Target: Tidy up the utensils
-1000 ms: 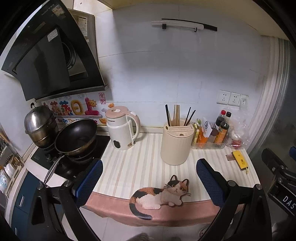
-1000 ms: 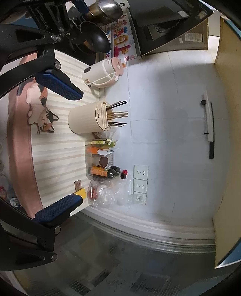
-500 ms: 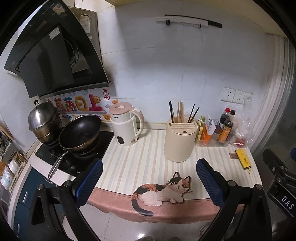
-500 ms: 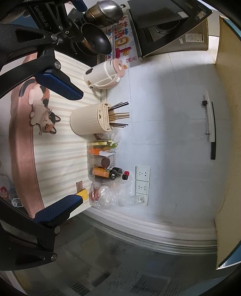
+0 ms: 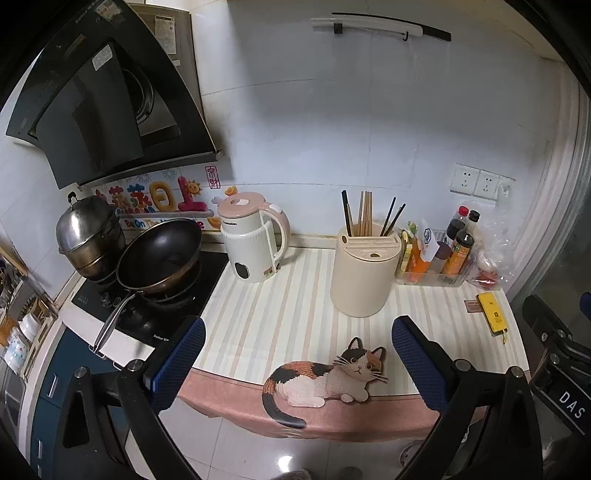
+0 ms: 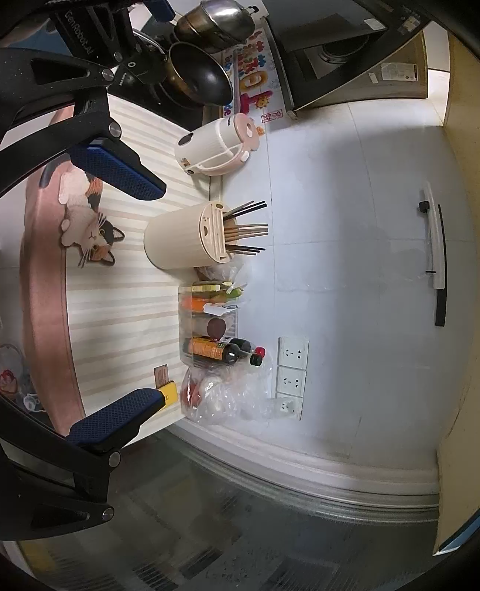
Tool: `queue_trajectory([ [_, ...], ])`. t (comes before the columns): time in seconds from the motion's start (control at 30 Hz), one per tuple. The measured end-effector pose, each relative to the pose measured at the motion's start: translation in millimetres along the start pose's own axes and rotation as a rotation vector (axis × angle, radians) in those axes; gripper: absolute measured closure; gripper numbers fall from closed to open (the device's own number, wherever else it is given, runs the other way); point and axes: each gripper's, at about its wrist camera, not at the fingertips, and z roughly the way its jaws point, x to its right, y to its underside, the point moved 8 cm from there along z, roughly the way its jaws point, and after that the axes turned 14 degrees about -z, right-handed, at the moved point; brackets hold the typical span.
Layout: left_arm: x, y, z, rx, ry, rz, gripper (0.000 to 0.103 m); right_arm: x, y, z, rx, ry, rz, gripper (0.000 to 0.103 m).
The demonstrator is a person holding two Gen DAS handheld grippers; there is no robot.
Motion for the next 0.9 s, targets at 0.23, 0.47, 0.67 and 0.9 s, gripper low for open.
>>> queue_trajectory([
  [0.23, -1, -1, 3, -0.001, 0.001, 0.000, 0.000, 0, -1, 7, -0.008, -0.005, -0.005, 0.000],
  [0.47, 3, -3, 8, -0.003, 0.000, 0.006, 0.000, -2, 0, 10, -0.014, -0.005, -0.006, 0.000],
  [0.67, 3, -3, 7, -0.002, 0.001, 0.007, 0.000, -1, 1, 15, -0.018, -0.004, -0.005, 0.000],
  [0.9, 7, -4, 11, 0.003, -0.001, 0.008, 0.000, 1, 1, 17, -0.018, -0.005, -0.005, 0.000],
])
